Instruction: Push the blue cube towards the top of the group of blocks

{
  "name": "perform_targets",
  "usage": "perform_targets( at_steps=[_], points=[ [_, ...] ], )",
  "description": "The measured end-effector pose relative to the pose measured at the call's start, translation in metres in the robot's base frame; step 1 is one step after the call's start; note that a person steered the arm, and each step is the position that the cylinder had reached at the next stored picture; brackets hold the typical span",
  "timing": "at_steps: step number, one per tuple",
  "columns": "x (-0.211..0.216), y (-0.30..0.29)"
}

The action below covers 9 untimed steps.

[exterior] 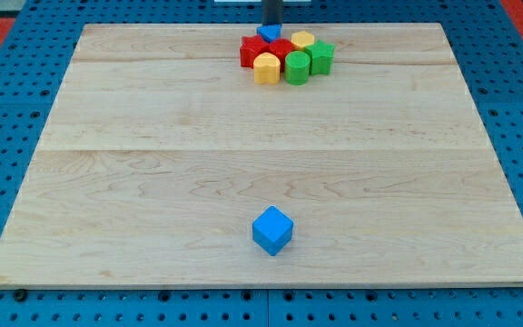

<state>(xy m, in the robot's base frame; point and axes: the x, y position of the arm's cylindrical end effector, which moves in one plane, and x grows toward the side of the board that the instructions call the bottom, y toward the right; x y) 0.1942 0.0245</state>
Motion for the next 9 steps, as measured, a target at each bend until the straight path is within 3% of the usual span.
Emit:
perform_targets(
  at_steps=[1, 4, 5, 7, 8, 9],
  points=[
    [-0.002, 0.062],
    [-0.002, 0.107],
    [0.044, 0.172],
    [0.307, 0.194],
    [0.408, 0.176],
    [0.423, 0.142]
  ],
)
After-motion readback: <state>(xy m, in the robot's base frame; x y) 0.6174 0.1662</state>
